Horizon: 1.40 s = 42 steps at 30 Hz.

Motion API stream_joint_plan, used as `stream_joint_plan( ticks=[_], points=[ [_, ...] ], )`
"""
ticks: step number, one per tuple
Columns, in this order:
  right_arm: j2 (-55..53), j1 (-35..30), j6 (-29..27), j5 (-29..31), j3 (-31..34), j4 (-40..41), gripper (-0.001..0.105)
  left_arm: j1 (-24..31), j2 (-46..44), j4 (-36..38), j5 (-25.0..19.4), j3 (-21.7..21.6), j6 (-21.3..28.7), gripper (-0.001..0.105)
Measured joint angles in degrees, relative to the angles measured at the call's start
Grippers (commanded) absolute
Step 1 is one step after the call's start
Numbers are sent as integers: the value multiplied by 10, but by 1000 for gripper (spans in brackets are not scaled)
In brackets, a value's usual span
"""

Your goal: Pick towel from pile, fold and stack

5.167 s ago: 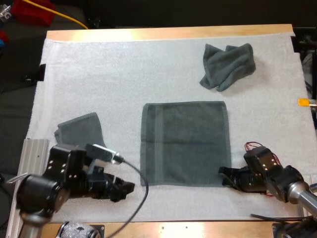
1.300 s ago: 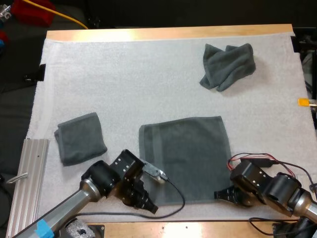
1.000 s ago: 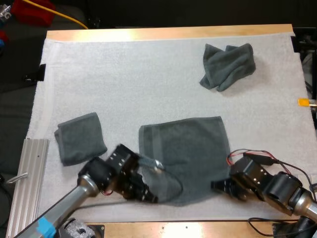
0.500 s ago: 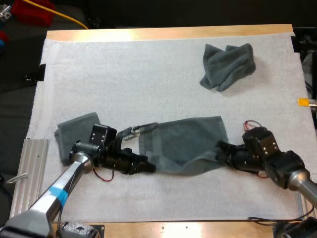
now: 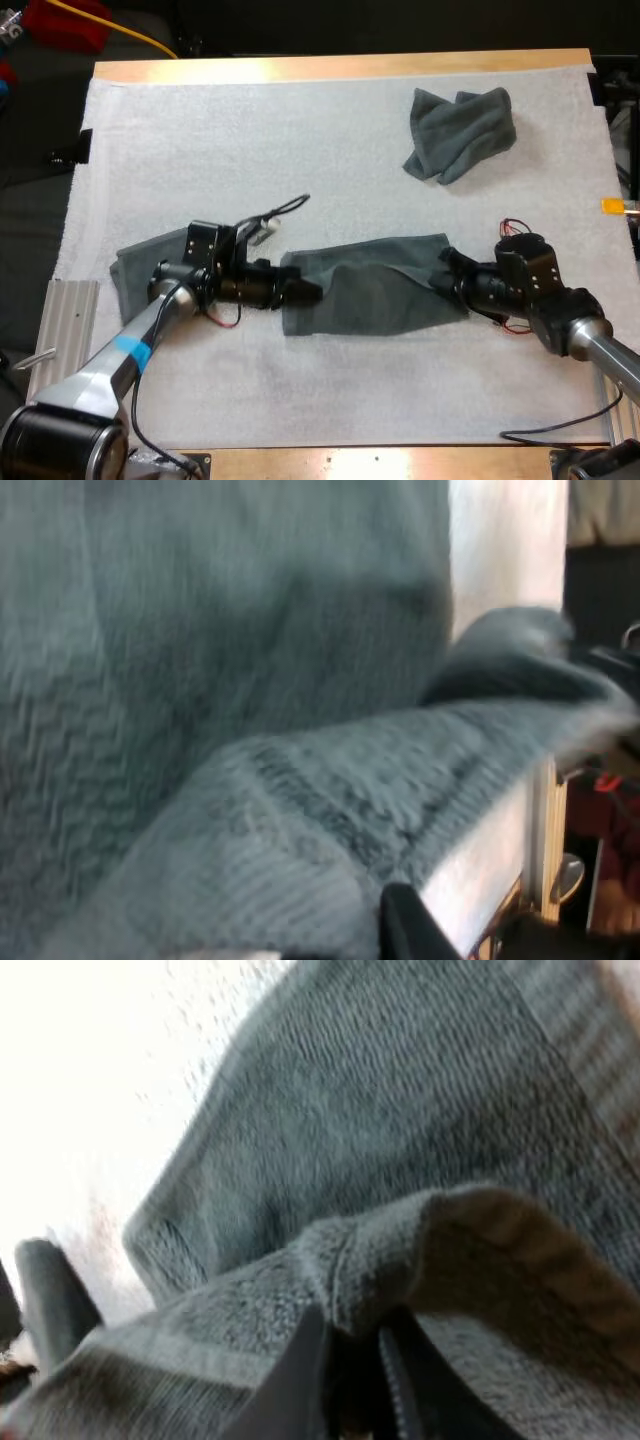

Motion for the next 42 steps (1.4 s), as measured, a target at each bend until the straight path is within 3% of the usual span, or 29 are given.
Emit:
stream_joint_plan(
  ticks=[10, 24, 25, 28, 30, 32, 33, 39, 42],
  points=[
    [37, -18, 16, 8, -8, -52, 1, 0, 39, -15, -18, -34, -7, 0],
    [74, -18, 27, 38, -8, -89, 1, 0, 59, -33, -84, -35, -7, 1],
    [74, -18, 27, 43, -8, -90, 1, 0, 59, -33, -88, -35, -7, 2],
    [74, -18, 27, 54, -8, -103, 4, 0, 59, -35, -102, -35, -7, 21],
    [74, -18, 27, 56, -8, -113, 12, 0, 59, -37, -110, -35, -7, 46],
    [74, -18, 27, 56, -8, -121, 19, 0, 59, -39, -113, -35, -7, 66],
    [74, -18, 27, 56, -8, -124, 25, 0, 59, -39, -113, -35, -7, 71],
    [74, -18, 21, 55, -8, -142, 63, 0, 59, -39, -107, -35, -4, 63],
    [74, -18, -22, 16, -8, -179, 69, 0, 47, -38, -104, -35, 3, 63]
  ],
)
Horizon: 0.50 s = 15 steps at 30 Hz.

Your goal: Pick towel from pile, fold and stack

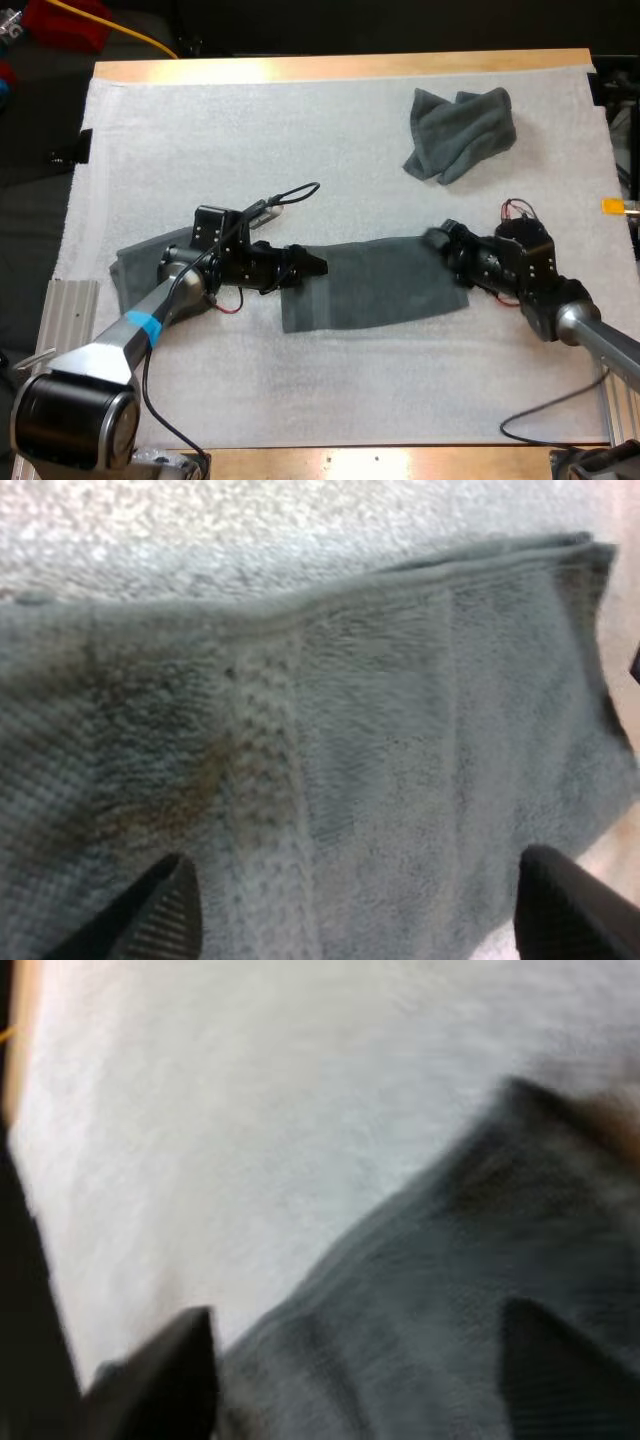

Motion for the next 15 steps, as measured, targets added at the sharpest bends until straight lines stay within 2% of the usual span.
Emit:
stream_joint_plan(
  ticks=[3, 6, 11, 15],
  points=[
    [-2, 0, -29, -36, 0, -29, 69, 0, -36, 13, 0, 0, 15, 63],
    [-19, 0, -41, -40, 0, -29, 69, 0, -79, 20, 0, 0, 24, 63],
    [-69, 0, -75, -16, 0, 22, 69, 0, -156, 46, -13, 0, 28, 63],
    [-113, 0, -110, 1, 0, 83, 69, 0, -207, 78, -42, 0, 34, 63]
  ],
)
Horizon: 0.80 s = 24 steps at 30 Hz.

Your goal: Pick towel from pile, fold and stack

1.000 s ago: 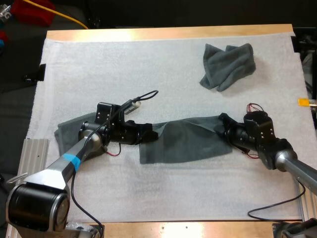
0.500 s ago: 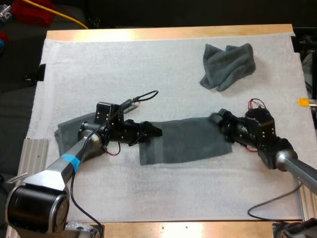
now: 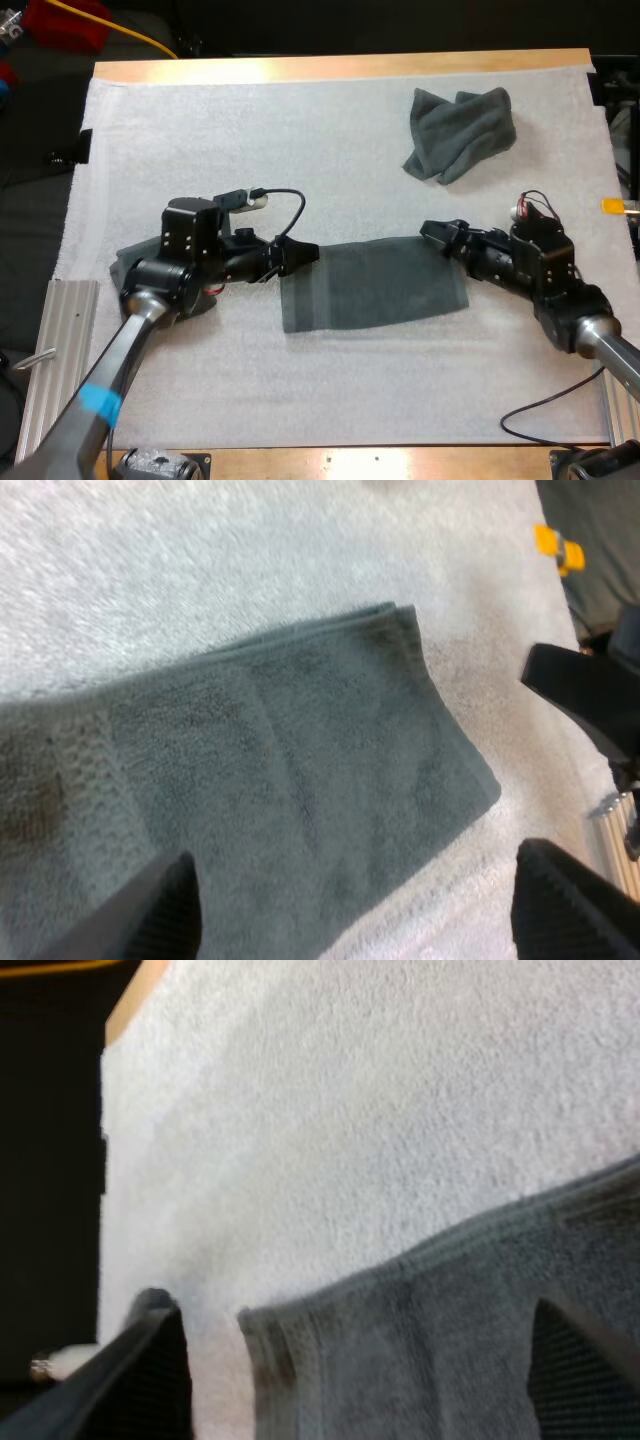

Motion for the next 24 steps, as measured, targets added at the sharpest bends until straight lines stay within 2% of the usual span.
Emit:
stream_joint_plan(
  ticks=[8, 17, 20, 24],
  points=[
    [-73, 0, -69, 26, 0, 124, 69, -21, -91, 94, -72, 0, 39, 63],
    [-138, 0, -106, 53, 0, 230, 69, -109, -181, 178, -176, 0, 48, 63],
    [-157, 0, -110, 71, 0, 249, 69, -135, -201, 197, -198, -2, 48, 63],
    [-167, 0, -119, 97, -5, 264, 69, -150, -212, 203, -199, -2, 48, 63]
  ],
)
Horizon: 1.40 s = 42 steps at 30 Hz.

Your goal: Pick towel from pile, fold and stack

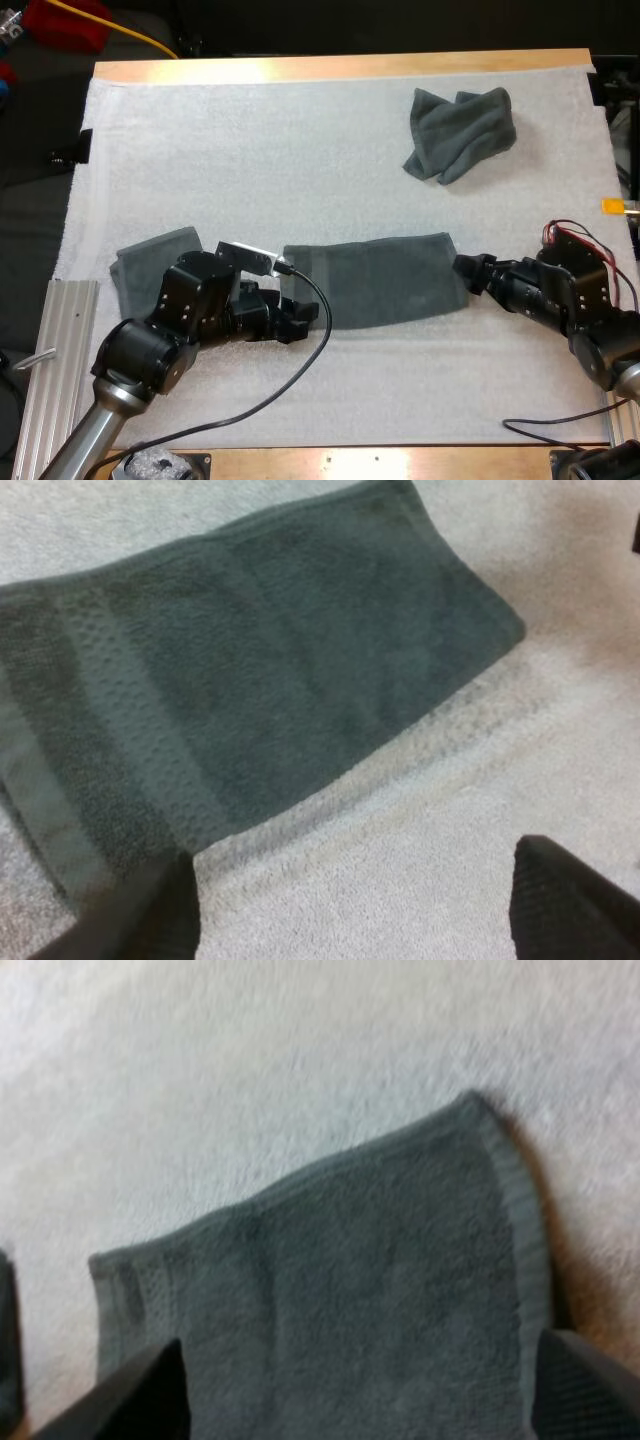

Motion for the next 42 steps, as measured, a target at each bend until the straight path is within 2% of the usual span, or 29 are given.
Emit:
stream_joint_plan(
  ticks=[4, 8, 15, 20, 29, 34, 42],
  points=[
    [9, -4, -38, 27, -20, 29, 69, 0, 0, 0, -4, 0, 0, 63],
    [37, -36, -66, 26, -51, 47, 69, 0, 0, 0, -4, 0, 0, 63],
    [121, -135, -101, -87, -95, 56, 69, 0, 0, 0, 1, 0, 0, 63],
    [193, -172, -147, -161, -114, 67, 69, 0, 0, 0, 3, 0, 0, 63],
    [299, -175, -214, -211, -131, 70, 69, 0, 0, 29, 5, 0, 0, 63],
    [340, -170, -226, -239, -134, 70, 69, 0, 0, 34, 5, 0, 0, 63],
    [385, -120, -228, -250, -138, 60, 69, 0, 0, 34, 5, 0, 0, 63]
  ],
)
